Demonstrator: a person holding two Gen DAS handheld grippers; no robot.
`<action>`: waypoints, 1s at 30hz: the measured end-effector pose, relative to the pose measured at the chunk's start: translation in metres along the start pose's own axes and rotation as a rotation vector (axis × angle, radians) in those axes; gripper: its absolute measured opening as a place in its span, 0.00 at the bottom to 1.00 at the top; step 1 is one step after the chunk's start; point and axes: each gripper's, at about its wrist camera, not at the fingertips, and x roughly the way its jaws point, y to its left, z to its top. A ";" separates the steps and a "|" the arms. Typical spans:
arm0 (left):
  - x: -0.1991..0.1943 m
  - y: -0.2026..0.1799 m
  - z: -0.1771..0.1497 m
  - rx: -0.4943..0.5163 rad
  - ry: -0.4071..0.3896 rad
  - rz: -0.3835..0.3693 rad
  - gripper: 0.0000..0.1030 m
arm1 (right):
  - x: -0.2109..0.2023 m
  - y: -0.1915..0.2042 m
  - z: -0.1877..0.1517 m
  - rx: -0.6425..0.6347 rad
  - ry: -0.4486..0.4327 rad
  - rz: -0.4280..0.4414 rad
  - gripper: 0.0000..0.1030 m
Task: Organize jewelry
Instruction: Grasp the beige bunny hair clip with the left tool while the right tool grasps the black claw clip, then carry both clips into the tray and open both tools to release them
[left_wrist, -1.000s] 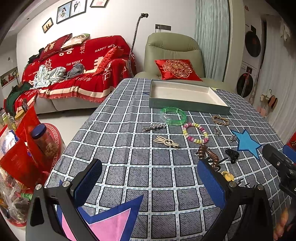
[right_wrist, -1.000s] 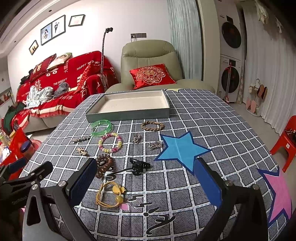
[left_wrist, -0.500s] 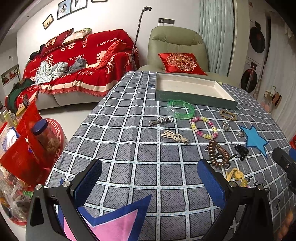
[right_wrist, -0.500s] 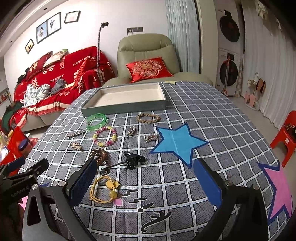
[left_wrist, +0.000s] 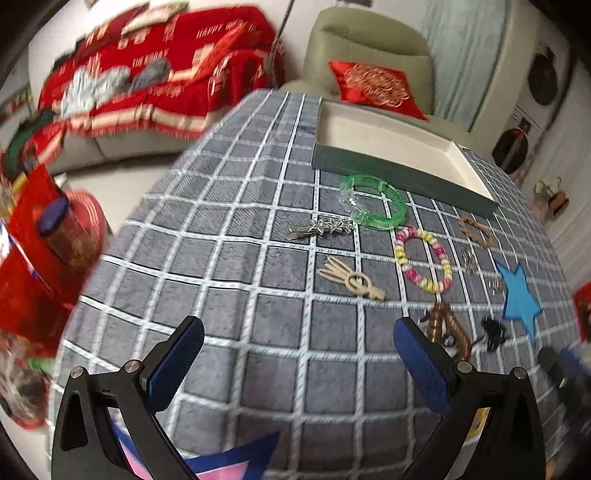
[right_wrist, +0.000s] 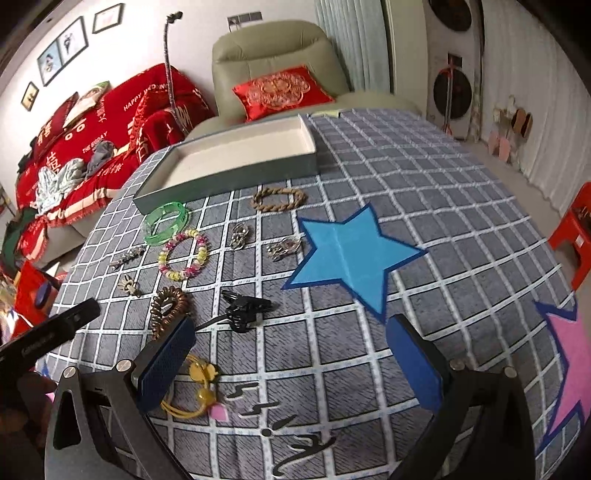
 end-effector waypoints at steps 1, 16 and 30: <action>0.006 0.000 0.004 -0.028 0.029 -0.015 1.00 | 0.004 0.001 0.000 0.004 0.015 0.001 1.00; 0.050 -0.022 0.025 -0.052 0.098 0.074 1.00 | 0.052 0.021 0.015 -0.017 0.133 -0.020 0.76; 0.038 -0.032 0.016 0.119 0.010 -0.027 0.35 | 0.046 0.006 0.013 -0.018 0.105 0.052 0.19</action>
